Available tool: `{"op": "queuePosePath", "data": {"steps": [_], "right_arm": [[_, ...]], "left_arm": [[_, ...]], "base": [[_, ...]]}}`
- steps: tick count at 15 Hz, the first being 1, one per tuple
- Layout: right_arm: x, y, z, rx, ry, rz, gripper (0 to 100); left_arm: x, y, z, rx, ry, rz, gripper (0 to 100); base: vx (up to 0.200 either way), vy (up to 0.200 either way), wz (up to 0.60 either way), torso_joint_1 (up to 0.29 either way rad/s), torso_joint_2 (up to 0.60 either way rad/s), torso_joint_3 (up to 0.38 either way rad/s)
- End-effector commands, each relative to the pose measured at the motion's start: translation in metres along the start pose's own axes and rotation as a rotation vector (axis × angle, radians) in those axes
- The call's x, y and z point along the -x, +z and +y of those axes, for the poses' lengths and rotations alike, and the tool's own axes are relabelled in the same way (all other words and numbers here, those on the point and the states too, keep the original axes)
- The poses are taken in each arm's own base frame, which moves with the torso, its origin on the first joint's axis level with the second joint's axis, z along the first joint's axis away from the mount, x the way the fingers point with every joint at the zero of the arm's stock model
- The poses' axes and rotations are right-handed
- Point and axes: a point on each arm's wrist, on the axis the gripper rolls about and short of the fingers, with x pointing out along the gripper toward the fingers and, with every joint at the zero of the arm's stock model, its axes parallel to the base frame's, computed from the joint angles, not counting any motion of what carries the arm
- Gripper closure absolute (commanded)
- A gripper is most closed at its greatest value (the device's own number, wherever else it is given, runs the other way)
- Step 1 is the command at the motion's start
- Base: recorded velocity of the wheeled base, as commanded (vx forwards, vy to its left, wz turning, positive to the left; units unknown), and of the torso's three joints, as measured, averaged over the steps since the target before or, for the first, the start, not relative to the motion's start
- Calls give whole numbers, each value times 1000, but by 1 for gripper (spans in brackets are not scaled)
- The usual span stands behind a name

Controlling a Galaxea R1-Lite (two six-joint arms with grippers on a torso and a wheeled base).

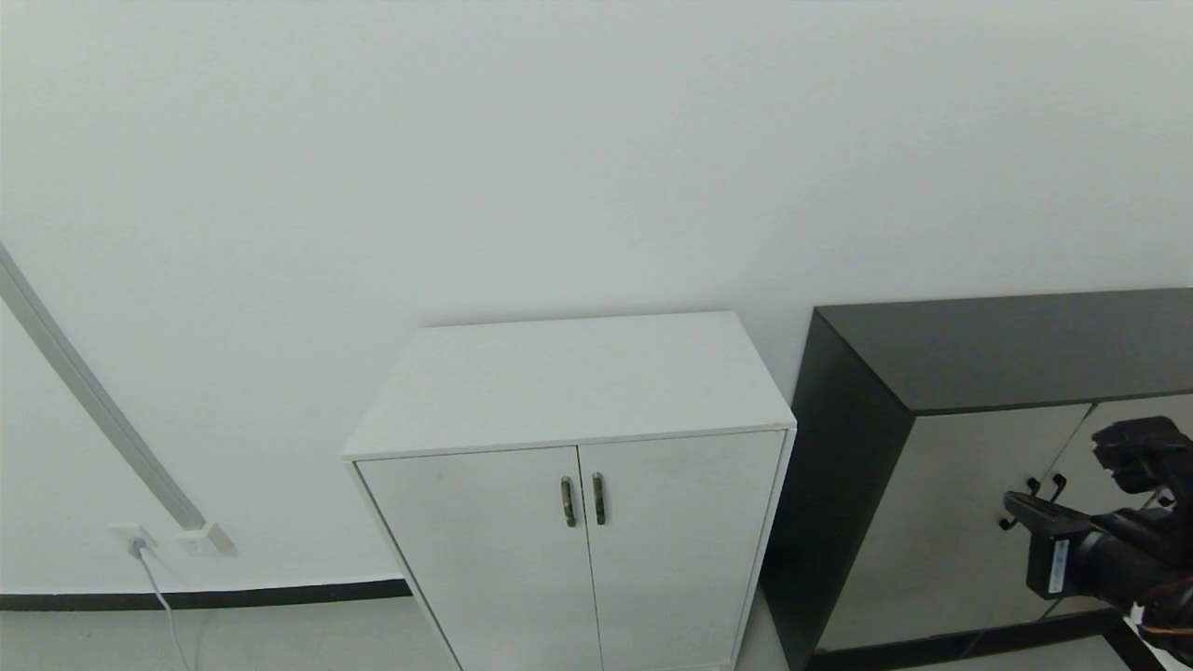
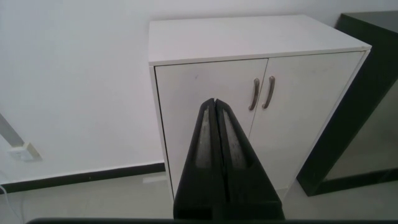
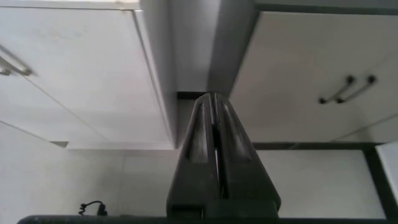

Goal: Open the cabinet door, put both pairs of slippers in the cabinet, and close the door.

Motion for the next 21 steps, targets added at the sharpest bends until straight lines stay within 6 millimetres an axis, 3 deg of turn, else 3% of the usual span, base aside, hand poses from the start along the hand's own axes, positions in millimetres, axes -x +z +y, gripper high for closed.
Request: {"op": "queuePosePath", "data": {"steps": [1,6,10,14,21], "right_arm": [[31,-4,-8,10,-14,-63,100],[79,-15,-17,14,3,-56,100],[110,-29,-20,20,123,-34,100],[127,-45,-22,27,165,-5,100],[140,-70,-23,34,239,57,100]], "left_arm": [[0,0,0,3,0,1,100],[0,0,0,3,0,0,100],[0,0,0,3,0,0,100],[0,0,0,3,1,0,100],[0,0,0,3,0,0,100]], "base": [[0,0,0,0,0,0],[0,0,0,0,0,0],[0,0,0,0,0,0],[0,0,0,0,0,0],[0,0,0,0,0,0]]}}
